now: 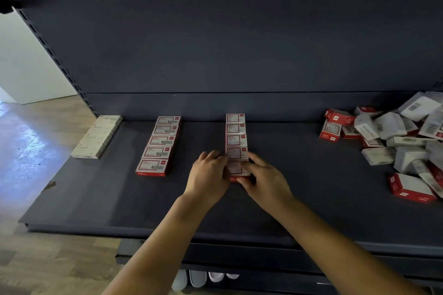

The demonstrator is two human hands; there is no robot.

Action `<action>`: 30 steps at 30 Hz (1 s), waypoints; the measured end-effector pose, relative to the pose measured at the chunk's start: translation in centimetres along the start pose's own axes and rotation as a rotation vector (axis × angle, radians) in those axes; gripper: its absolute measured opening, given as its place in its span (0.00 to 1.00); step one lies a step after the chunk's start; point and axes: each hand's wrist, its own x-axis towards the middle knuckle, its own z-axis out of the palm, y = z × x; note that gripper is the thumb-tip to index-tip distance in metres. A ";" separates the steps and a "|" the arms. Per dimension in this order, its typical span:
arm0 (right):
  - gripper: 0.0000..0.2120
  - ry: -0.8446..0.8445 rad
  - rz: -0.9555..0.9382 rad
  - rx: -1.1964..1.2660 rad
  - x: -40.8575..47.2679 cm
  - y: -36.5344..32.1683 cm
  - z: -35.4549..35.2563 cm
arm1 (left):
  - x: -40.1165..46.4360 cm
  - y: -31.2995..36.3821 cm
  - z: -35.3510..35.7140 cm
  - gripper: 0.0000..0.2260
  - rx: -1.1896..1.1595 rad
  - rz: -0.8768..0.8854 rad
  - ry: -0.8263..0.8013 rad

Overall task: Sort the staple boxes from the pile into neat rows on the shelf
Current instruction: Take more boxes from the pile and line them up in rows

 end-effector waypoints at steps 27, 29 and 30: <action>0.25 -0.165 0.087 -0.632 -8.6 16.1 -16.5 | 3.7 20.6 9.4 0.15 -0.032 0.475 -0.127; 0.24 -0.297 0.142 -0.772 -8.3 16.2 -17.1 | 3.9 21.3 9.9 0.15 -0.030 0.480 -0.133; 0.24 -0.337 0.158 -0.810 -8.2 16.3 -17.2 | 3.9 21.4 10.1 0.16 -0.017 0.485 -0.141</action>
